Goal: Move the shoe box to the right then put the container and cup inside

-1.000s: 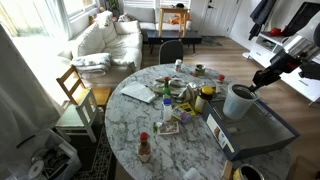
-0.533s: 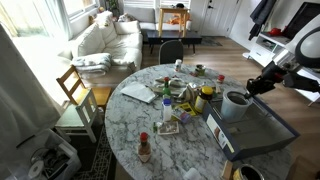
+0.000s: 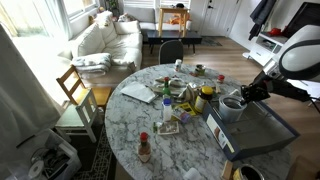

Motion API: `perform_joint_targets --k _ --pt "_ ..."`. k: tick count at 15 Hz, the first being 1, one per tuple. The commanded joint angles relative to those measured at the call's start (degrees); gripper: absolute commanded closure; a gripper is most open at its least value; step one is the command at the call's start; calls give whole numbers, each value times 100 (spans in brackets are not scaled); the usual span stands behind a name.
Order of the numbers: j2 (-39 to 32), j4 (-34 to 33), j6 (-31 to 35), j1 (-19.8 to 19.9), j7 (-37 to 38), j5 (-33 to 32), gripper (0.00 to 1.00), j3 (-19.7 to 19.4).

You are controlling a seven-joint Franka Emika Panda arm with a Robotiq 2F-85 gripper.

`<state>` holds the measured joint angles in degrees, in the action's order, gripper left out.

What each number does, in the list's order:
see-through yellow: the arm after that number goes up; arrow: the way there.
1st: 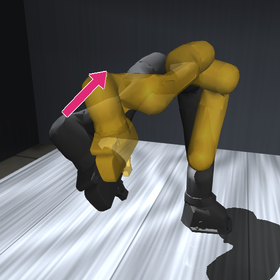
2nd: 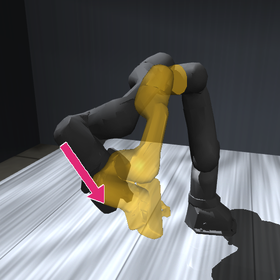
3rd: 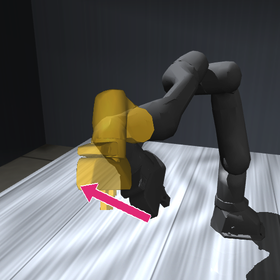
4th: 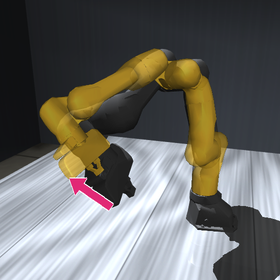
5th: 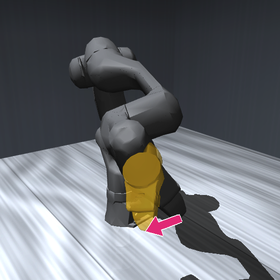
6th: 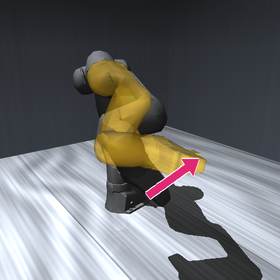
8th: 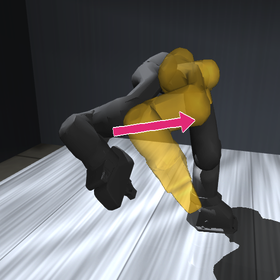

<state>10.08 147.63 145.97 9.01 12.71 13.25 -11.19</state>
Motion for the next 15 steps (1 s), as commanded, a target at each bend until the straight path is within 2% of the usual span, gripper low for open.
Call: perform_joint_targets --k 1,6,7,8,11,15 --pt "-271 -25 323 41 219 23 98 112" --pt "-417 -13 401 1 110 55 98 154" --pt "-426 -15 416 -6 83 59 68 163" --pt "-410 -32 402 -14 75 94 68 167" --pt "-201 -66 381 16 130 14 47 185" --pt "270 -179 4 99 141 -415 16 210"
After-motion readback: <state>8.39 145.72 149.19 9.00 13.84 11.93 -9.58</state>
